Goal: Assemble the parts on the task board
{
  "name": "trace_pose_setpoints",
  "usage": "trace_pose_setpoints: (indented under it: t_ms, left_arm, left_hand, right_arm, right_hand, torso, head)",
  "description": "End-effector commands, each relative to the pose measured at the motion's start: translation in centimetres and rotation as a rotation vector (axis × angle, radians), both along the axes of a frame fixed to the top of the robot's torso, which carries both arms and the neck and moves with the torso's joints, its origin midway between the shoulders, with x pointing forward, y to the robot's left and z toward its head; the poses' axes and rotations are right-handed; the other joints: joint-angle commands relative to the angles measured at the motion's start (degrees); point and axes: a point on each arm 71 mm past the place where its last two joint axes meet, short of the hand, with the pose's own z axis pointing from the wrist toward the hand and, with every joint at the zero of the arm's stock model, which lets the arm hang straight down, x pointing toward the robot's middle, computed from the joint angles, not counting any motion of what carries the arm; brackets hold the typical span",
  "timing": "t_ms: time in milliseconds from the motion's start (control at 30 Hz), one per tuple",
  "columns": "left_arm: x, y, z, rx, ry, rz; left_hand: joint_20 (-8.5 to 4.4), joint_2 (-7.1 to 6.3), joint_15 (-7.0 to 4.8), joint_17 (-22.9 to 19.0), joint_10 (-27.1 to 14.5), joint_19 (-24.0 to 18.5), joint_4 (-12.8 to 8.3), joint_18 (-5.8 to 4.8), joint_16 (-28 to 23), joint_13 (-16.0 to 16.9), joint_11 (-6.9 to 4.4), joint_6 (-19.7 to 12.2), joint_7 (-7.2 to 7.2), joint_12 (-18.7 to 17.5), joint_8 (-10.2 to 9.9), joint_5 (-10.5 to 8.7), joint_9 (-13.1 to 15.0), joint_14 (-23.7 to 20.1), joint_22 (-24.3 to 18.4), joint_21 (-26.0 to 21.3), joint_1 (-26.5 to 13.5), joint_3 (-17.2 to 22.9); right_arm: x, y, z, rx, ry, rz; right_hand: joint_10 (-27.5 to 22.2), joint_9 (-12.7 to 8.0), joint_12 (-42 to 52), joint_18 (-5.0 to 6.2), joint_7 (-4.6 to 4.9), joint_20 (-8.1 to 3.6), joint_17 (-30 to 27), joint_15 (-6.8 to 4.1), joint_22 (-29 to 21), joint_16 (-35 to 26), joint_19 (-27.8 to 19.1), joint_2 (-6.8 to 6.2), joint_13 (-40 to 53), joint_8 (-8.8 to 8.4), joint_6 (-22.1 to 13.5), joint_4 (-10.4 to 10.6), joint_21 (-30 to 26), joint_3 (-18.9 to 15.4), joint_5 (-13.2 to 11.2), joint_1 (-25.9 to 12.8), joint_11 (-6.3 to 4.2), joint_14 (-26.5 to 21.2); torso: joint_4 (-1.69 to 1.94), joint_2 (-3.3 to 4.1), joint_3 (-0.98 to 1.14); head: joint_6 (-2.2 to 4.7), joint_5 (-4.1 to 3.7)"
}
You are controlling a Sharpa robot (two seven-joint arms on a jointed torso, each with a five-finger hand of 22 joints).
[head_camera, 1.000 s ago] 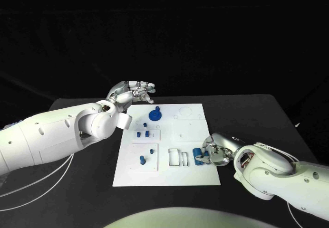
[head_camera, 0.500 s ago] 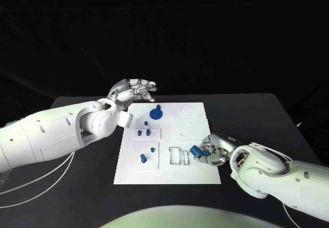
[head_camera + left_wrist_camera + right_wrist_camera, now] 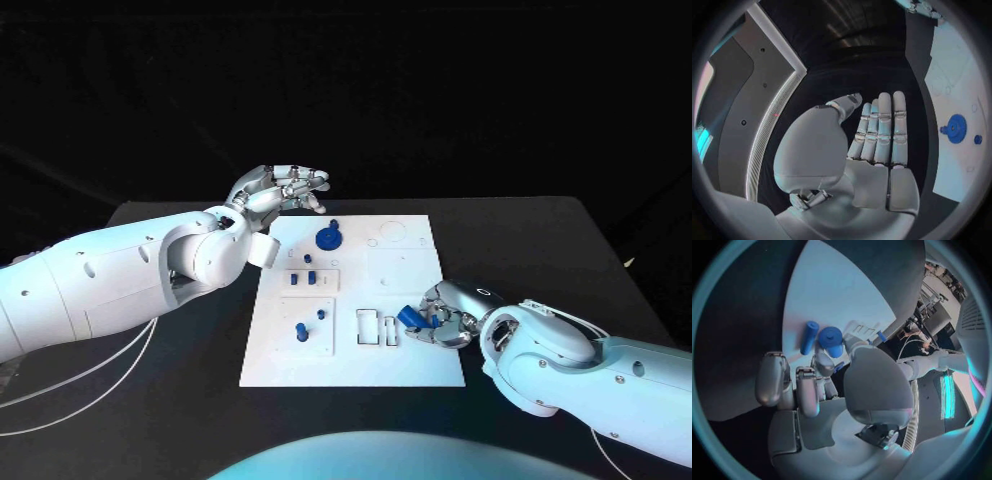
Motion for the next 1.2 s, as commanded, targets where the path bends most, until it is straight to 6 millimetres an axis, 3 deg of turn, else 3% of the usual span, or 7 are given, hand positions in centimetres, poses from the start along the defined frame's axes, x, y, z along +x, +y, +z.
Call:
trace_pose_setpoints:
  t_ms: [33, 533, 667, 800, 900, 933, 1200]
  left_arm:
    - [-0.1, -0.2, 0.1, -0.012, -0.002, -0.016]
    - [0.0, -0.2, 0.0, -0.011, 0.0, -0.015]
    - [0.0, -0.3, 0.0, -0.012, 0.001, -0.019]
    - [0.0, -0.4, 0.0, -0.013, 0.002, -0.022]
    - [0.0, -0.5, 0.0, -0.014, 0.002, -0.024]
    - [0.0, -0.5, 0.0, -0.014, 0.002, -0.024]
    - [0.0, -0.6, 0.0, -0.015, 0.003, -0.027]
  left_hand:
    - [0.39, 0.44, 0.33, 0.08, 0.0, -0.16, 0.13, 0.6, -0.31, 0.0, 0.34, 0.09, 0.29, -0.25, -0.23, 0.26, 0.08, -0.2, -0.06, -0.23, -0.27, -0.31]
    - [0.41, 0.47, 0.36, 0.09, -0.02, -0.22, 0.16, 0.59, -0.37, 0.0, 0.36, 0.09, 0.3, -0.29, -0.24, 0.27, 0.09, -0.3, -0.1, -0.32, -0.31, -0.32]
    - [0.42, 0.47, 0.37, 0.09, -0.03, -0.24, 0.16, 0.59, -0.38, 0.0, 0.36, 0.09, 0.3, -0.3, -0.24, 0.27, 0.09, -0.32, -0.11, -0.33, -0.32, -0.32]
    - [0.43, 0.48, 0.39, 0.09, -0.06, -0.28, 0.17, 0.58, -0.42, 0.0, 0.37, 0.09, 0.3, -0.33, -0.24, 0.27, 0.09, -0.38, -0.13, -0.38, -0.33, -0.33]
    - [0.43, 0.48, 0.39, 0.09, -0.06, -0.28, 0.17, 0.58, -0.42, 0.0, 0.37, 0.09, 0.3, -0.33, -0.24, 0.27, 0.09, -0.38, -0.13, -0.38, -0.33, -0.33]
    - [0.43, 0.48, 0.39, 0.09, -0.06, -0.28, 0.17, 0.58, -0.42, 0.0, 0.37, 0.09, 0.3, -0.33, -0.24, 0.27, 0.09, -0.38, -0.13, -0.38, -0.33, -0.33]
    - [0.43, 0.48, 0.39, 0.09, -0.06, -0.28, 0.17, 0.58, -0.42, 0.0, 0.37, 0.09, 0.3, -0.33, -0.24, 0.27, 0.09, -0.38, -0.13, -0.38, -0.33, -0.33]
  right_arm:
    - [-0.3, 0.1, 0.0, 0.019, -0.022, -0.012]
    - [-1.0, 2.2, 2.6, 0.153, -0.061, 0.012]
    - [-1.1, 2.9, 2.6, 0.149, -0.03, 0.036]
    - [-1.1, 3.9, 2.2, 0.136, 0.009, 0.06]
    - [-1.2, 4.5, 1.7, 0.134, 0.041, 0.071]
    - [-1.3, 4.7, 1.6, 0.133, 0.048, 0.072]
    - [-1.3, 5.6, 0.8, 0.124, 0.076, 0.075]
  right_hand:
    - [0.87, 0.75, 0.66, -0.52, -0.58, -0.23, 8.93, -0.58, 4.48, 0.29, 0.54, 0.78, 0.97, 0.72, 1.06, 0.02, 0.3, 0.8, 0.31, 1.21, -0.12, 4.82]
    - [2.24, 1.71, 1.78, -0.67, -1.05, -0.66, 9.45, -1.01, 4.97, 0.5, 0.91, 2.38, 2.92, 1.37, 1.8, 0.31, 0.92, 1.08, 0.21, -0.17, -0.57, 4.93]
    - [2.5, 2.29, 1.72, -0.72, -1.11, -0.77, 9.68, -1.04, 5.19, 0.6, 1.02, 3.1, 3.47, 1.44, 1.77, 0.34, 1.07, 0.2, 2.17, -3.75, -0.6, 4.97]
    - [2.57, 2.45, 1.73, -0.73, -1.13, -0.79, 9.65, -1.07, 5.24, 0.6, 1.05, 3.02, 3.62, 1.5, 1.83, 0.39, 1.11, -0.08, 2.37, -4.33, -0.62, 4.97]
    - [2.66, 2.9, 1.56, -0.73, -1.22, -0.84, 9.66, -1.12, 5.33, 0.61, 1.04, 3.93, 3.89, 1.6, 1.83, 0.45, 1.04, -0.94, 2.05, -6.84, -0.68, 4.97]
    - [2.72, 3.14, 1.51, -0.73, -1.27, -0.88, 9.67, -1.16, 5.39, 0.62, 1.05, 4.15, 4.08, 1.64, 1.77, 0.42, 1.05, -1.48, 3.41, -7.74, -0.74, 4.97]
    - [2.84, 3.29, 1.59, -0.76, -1.3, -0.9, 9.67, -1.18, 5.48, 0.63, 1.1, 4.23, 4.32, 1.68, 1.77, 0.45, 1.15, -1.88, 3.63, -8.28, -0.74, 4.97]
  torso:
    - [-0.06, -0.03, 0.02]
    - [0.01, -0.04, -0.07]
    - [0.04, 0.03, 0.09]
    - [-0.01, 0.06, 0.03]
    - [-0.04, 0.13, 0.04]
    - [0.0, 0.14, 0.08]
    - [-0.06, 0.14, 0.05]
  head:
    - [0.03, 0.08]
    - [0.44, -0.18]
    - [0.37, 0.08]
    - [0.3, 0.07]
    - [0.25, 0.21]
    - [0.26, 0.24]
    - [0.13, 0.28]
